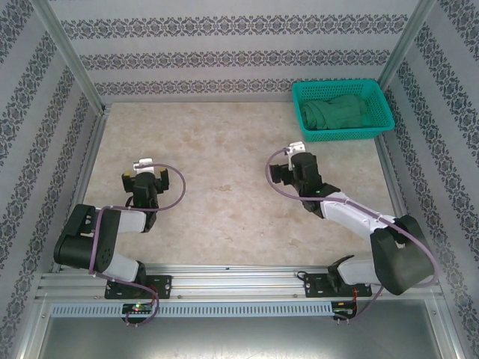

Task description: Roll up the long pants

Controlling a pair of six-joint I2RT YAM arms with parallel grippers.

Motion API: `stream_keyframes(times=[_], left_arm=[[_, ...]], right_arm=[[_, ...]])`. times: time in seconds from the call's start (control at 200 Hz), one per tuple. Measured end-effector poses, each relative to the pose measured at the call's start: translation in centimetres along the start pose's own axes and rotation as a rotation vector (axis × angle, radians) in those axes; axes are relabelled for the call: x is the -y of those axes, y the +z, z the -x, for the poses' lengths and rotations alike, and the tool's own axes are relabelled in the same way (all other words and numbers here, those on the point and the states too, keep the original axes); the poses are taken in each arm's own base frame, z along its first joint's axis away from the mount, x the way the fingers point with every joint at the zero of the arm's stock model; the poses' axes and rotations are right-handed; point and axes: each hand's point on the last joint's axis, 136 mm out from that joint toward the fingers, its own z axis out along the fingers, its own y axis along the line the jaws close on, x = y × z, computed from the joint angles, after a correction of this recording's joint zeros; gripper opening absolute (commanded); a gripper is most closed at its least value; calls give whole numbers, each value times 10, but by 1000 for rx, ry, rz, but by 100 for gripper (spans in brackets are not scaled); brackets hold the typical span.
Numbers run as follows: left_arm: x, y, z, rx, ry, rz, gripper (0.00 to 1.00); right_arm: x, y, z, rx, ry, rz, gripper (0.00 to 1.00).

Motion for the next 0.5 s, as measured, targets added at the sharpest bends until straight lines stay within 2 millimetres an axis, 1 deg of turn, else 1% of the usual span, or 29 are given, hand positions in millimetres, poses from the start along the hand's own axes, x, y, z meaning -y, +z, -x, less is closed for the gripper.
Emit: stream_keyframes(times=[0.07,0.115,0.155,0.225,0.26,0.335,0.415,0.465,0.5], left_arm=[[6,-3,3,35,-6,-41,100],[10,-5,2,56,-3,-68,100],[15,-3,-5,53,10,-91,100],[22,0,-21,-8,35,-139,100],[25,1,-20,-8,34,-157,100],[27,7,-9,7,24,-177,100],[31,9,-1,23,18,-196,100],[32,9,-1,22,18,-203,100],[33,9,-2,17,19,-206,100]], right_arm=[[13,0,-3,5,0,-43,98],[23,-1,-1,21,15,-65,97],[32,-5,1,41,28,-84,98],[48,-12,5,79,39,-119,98],[56,-16,6,96,39,-138,98],[73,-21,5,128,60,-179,97],[101,-23,-10,143,108,-236,97],[117,-21,-29,134,141,-273,97],[124,-19,-41,121,156,-289,97]])
